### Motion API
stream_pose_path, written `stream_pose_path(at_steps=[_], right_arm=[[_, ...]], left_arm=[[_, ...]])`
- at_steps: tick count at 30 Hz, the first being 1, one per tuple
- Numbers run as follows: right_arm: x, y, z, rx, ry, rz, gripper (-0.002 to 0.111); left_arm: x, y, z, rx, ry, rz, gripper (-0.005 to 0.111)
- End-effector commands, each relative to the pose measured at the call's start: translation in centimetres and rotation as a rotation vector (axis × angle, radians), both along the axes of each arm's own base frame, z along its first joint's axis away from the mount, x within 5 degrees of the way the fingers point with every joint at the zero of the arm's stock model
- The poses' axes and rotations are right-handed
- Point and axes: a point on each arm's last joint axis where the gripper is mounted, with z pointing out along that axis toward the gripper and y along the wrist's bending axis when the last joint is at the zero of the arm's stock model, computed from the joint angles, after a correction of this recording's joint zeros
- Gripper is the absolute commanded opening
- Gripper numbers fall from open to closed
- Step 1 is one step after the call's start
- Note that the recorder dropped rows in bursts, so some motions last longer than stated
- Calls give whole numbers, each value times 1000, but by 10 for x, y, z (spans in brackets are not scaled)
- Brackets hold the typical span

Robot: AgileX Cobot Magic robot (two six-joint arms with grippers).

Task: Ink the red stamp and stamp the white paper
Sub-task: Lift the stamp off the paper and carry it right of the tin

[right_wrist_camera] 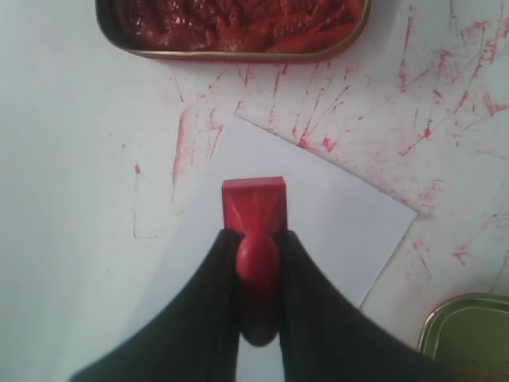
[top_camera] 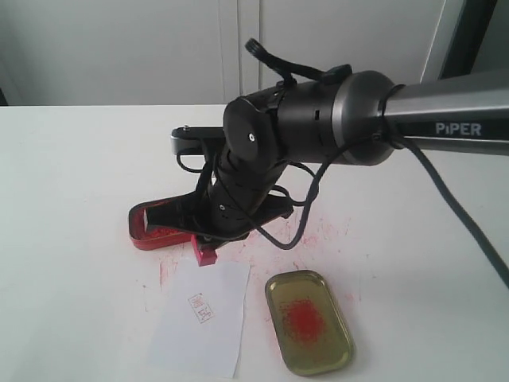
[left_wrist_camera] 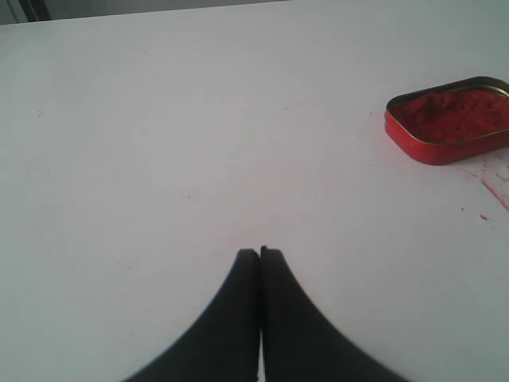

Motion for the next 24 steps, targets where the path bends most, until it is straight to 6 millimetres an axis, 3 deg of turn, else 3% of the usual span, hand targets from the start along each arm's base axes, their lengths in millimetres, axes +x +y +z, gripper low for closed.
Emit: stream_pose_path(at_steps=[1,24], right_arm=[[5,-7,6,25,2,-3,0],[16,-23,10,128,85,87,0]], left_arm=[[0,0,-1,-2,-3,2,0],[0,0,-1,-2,-3,2,0]])
